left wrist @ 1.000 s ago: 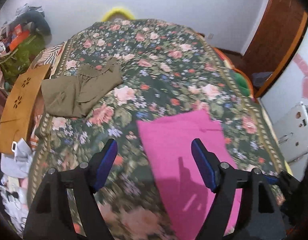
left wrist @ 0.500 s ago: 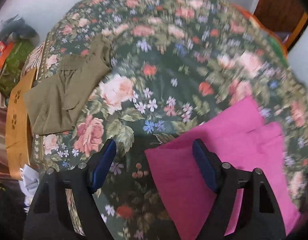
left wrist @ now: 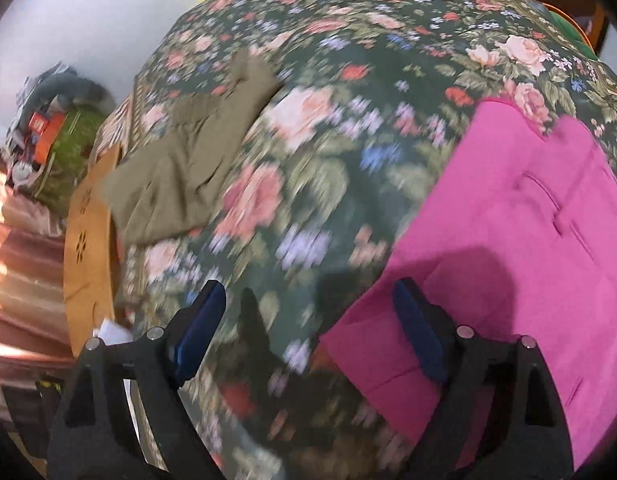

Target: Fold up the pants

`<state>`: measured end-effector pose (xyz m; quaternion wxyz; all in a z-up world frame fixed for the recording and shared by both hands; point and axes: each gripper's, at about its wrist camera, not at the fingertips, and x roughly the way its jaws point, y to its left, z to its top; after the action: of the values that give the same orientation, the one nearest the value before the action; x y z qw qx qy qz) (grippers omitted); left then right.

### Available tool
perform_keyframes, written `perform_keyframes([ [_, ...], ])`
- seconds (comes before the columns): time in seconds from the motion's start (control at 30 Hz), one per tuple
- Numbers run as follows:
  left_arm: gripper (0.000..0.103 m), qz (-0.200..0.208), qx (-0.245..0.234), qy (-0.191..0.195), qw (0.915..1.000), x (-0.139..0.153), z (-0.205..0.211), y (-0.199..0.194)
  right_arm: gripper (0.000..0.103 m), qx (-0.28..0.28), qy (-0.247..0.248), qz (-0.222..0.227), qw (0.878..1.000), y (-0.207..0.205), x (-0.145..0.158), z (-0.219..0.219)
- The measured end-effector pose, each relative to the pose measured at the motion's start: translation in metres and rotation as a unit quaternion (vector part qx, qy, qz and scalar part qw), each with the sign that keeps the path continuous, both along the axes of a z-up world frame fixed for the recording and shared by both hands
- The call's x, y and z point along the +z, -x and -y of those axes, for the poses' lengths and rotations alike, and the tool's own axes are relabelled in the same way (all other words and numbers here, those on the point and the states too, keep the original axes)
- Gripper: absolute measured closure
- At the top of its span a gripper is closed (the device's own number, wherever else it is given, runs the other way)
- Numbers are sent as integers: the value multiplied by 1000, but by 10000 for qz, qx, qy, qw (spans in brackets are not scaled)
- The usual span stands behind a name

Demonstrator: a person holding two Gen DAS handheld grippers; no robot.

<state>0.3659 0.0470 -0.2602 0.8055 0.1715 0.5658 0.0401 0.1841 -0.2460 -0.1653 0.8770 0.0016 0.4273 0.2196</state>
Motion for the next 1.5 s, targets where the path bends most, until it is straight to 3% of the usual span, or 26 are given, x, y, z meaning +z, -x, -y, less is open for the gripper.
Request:
perform_keyframes([
  [0.17,16,46,529,496,9974,11,-33,51,12,-14,-129,164,9998,4,10,1],
  [0.5,16,243,1202,1247,9846,28,-62,126,12,341,-400,-8,9986,18,18,-26],
  [0.63,16,360,1198,1246,9843,36,-58,142,12,668,-510,-176,9963,26,17,-42],
  [0.73,16,407,1113,1254,9850,41,-53,150,13,893,-317,-345,9949,26,4,-57],
  [0.9,16,503,914,1262,9865,49,-44,167,14,898,-270,-660,9934,13,-17,-56],
  [0.97,16,532,813,1338,9862,51,-40,173,14,764,-117,-537,9956,9,-16,-52],
  [1.17,16,661,664,1586,9829,53,-29,184,30,512,369,-319,9975,-4,-17,-48],
  [1.3,19,867,705,1221,9862,54,-27,189,60,516,-23,-594,9969,-7,-10,-40],
  [1.4,27,968,690,999,9879,52,-27,195,61,575,-347,-634,9957,3,-3,-39],
  [1.5,30,999,705,1066,9868,49,-30,199,65,740,-406,-598,9946,17,-2,-45],
])
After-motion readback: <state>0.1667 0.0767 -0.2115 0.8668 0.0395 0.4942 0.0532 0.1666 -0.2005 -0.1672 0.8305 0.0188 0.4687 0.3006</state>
